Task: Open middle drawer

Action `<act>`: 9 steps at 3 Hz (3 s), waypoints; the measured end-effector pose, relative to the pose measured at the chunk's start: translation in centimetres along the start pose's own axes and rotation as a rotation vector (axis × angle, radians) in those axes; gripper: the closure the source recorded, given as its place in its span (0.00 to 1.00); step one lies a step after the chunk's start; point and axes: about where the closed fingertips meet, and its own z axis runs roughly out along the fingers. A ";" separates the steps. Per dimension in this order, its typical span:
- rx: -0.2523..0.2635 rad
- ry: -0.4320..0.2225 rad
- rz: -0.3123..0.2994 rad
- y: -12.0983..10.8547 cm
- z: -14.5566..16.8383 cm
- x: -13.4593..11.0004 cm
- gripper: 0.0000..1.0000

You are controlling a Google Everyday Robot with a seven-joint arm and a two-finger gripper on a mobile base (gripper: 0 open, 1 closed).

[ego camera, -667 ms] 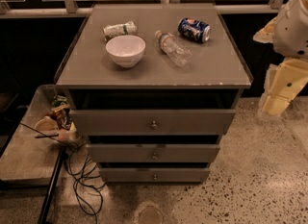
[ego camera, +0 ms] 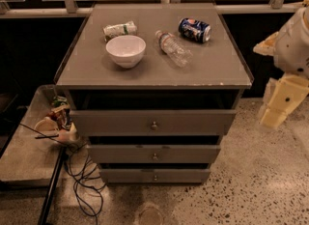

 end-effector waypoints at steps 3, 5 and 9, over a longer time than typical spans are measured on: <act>-0.007 -0.428 -0.058 3.5 10.5 0.5 0.00; 0.006 -0.432 -0.149 3.6 10.8 0.3 0.00; -0.138 -0.421 -0.284 9.4 26.2 -1.4 0.00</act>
Offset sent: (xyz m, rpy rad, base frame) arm -0.0120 0.0139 -0.1142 0.5106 -0.2926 0.2563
